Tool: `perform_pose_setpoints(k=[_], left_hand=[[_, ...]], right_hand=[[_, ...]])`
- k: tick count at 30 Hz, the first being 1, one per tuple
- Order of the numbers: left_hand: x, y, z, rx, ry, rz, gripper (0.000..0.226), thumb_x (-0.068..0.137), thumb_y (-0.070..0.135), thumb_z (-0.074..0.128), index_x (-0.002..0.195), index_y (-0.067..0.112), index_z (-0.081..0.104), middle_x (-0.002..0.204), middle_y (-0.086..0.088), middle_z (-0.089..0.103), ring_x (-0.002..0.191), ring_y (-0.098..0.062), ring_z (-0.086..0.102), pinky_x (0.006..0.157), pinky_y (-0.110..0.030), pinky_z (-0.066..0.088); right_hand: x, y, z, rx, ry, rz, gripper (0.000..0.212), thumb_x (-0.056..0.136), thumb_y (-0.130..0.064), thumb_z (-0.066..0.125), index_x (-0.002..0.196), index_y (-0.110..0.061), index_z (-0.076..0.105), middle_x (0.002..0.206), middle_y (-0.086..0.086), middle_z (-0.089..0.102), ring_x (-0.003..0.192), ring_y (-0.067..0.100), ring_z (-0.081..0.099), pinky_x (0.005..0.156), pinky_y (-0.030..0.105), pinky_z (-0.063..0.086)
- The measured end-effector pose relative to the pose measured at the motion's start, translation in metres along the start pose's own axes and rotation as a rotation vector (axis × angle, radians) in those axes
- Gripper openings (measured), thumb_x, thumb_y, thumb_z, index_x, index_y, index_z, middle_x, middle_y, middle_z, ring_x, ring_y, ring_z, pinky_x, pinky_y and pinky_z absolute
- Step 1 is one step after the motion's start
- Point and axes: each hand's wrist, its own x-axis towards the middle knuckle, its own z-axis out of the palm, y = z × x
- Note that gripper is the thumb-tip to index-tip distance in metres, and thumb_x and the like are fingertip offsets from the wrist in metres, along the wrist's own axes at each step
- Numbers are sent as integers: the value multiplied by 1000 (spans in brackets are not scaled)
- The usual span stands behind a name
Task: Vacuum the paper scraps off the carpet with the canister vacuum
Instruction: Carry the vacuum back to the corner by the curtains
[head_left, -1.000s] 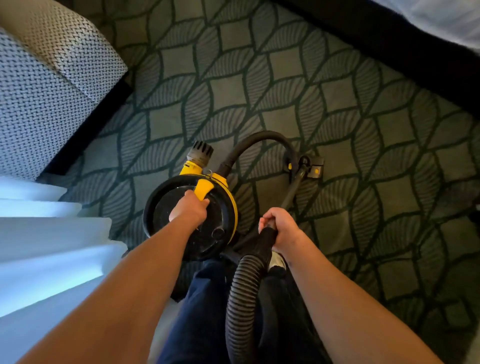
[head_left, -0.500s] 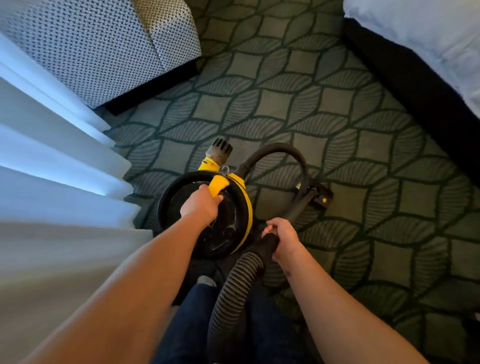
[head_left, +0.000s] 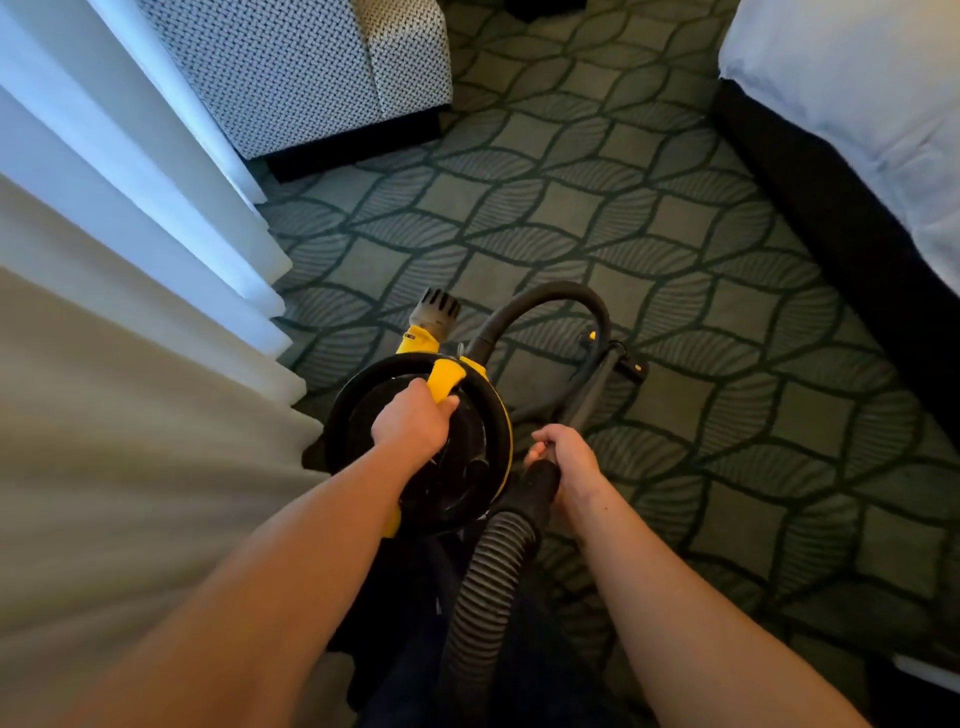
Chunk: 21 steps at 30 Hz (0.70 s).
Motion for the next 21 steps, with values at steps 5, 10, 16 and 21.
perform_pose_setpoints(k=[5, 10, 16, 21], left_hand=[[-69, -5, 36, -77, 47, -101, 41, 97, 49, 45, 113, 12, 52, 111, -9, 63, 102, -30, 60, 72, -37, 40], [-134, -1, 77, -127, 99, -236, 40, 97, 50, 45, 110, 12, 53, 110, -9, 63, 102, -30, 60, 73, -37, 41], [-223, 12, 142, -210, 103, -369, 40, 96, 50, 46, 111, 13, 52, 111, -8, 62, 101, -29, 60, 76, -38, 43], [-286, 3, 186, -294, 97, -489, 41, 97, 48, 47, 114, 12, 54, 113, -9, 62, 104, -30, 59, 75, -36, 41]], right_hand=[[-8, 12, -56, -97, -64, 25, 25, 86, 0, 48, 66, -10, 38, 35, -1, 40, 26, 9, 40, 31, 16, 35], [-14, 12, -120, -284, -74, 43, 21, 84, 2, 50, 67, -7, 41, 40, 1, 43, 32, 11, 41, 33, 17, 36], [-36, 22, -188, -477, -109, 47, 22, 83, 2, 51, 64, -6, 43, 39, 1, 42, 30, 11, 41, 32, 17, 35], [-56, 41, -239, -583, -127, 53, 18, 84, 2, 52, 68, -6, 48, 48, 2, 46, 41, 12, 44, 34, 18, 38]])
